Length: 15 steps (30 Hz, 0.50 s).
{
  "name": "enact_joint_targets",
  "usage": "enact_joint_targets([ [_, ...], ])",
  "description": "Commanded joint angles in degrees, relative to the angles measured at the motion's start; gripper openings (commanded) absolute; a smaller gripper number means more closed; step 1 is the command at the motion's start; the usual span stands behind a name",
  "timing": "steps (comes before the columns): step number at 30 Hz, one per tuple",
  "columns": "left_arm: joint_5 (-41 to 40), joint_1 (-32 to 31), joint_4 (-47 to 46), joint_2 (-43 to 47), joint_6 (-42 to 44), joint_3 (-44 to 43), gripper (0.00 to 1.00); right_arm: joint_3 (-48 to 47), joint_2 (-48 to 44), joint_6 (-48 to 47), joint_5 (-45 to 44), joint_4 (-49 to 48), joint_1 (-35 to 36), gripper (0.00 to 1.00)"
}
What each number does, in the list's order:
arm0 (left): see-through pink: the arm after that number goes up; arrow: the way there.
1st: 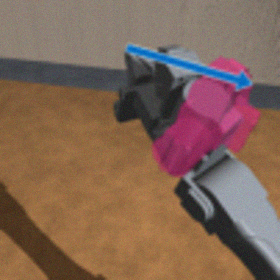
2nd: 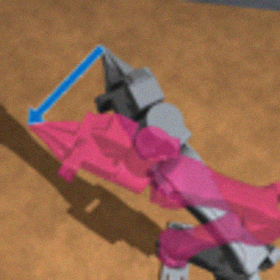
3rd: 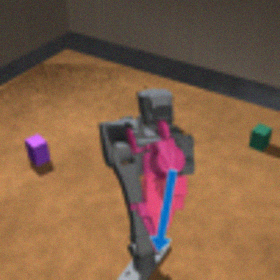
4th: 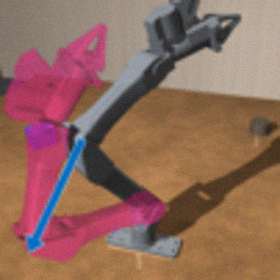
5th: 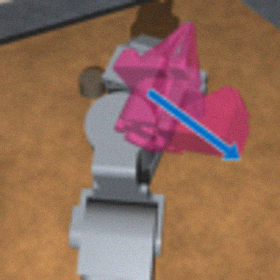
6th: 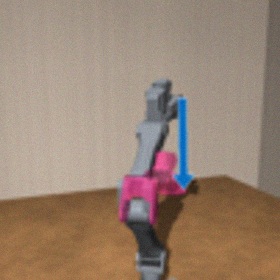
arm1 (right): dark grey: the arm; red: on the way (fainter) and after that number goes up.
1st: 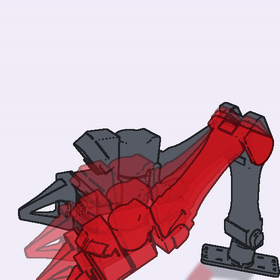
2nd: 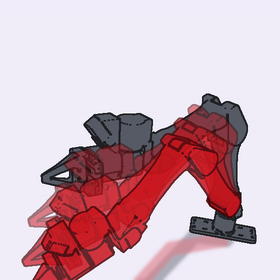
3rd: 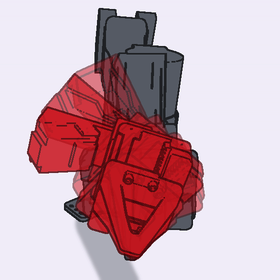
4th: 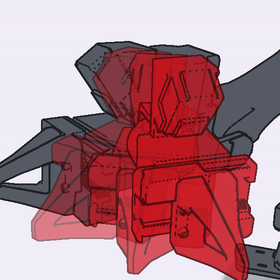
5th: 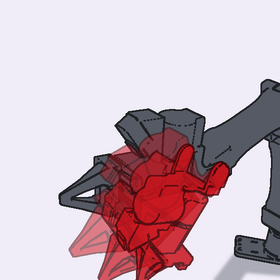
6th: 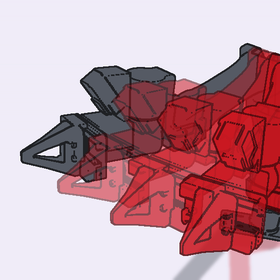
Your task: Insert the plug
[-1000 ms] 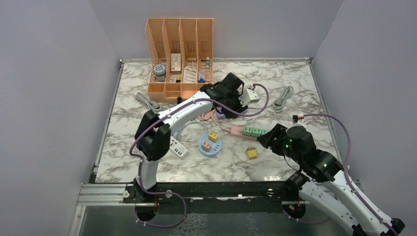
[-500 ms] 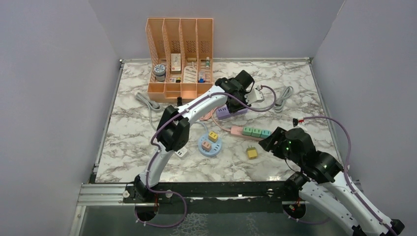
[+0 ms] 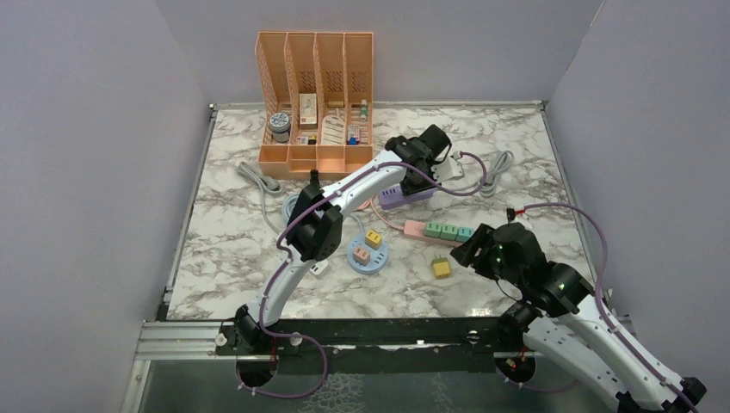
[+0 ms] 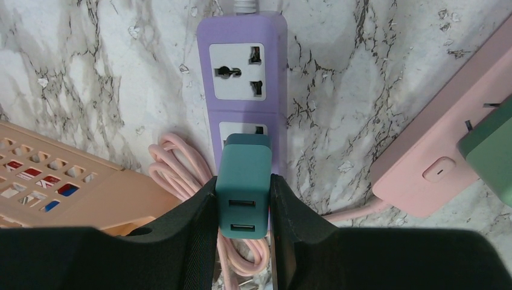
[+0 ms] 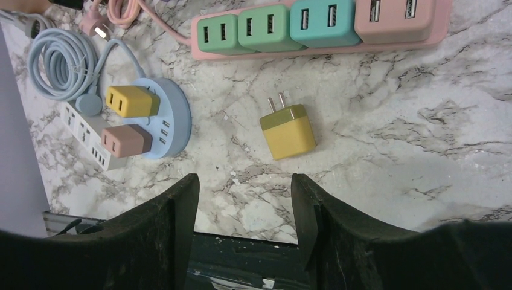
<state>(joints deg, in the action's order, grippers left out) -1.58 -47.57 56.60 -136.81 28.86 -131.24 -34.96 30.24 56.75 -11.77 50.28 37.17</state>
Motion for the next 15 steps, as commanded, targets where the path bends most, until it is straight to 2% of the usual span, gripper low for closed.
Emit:
enact_joint_targets([
  [1,-0.6,-0.4,2.1,-0.6,0.1,0.6,0.00,0.5,-0.4,-0.4,0.6,-1.8,0.3,0.57],
  [11,8.5,-0.4,4.6,-2.4,-2.8,0.0,0.00,0.5,-0.5,-0.8,1.1,-2.0,0.3,0.56],
  [15,9.3,-0.5,6.4,-2.9,-3.2,-0.8,0.00,0.5,-0.6,-1.0,1.1,-2.1,0.3,0.56],
])
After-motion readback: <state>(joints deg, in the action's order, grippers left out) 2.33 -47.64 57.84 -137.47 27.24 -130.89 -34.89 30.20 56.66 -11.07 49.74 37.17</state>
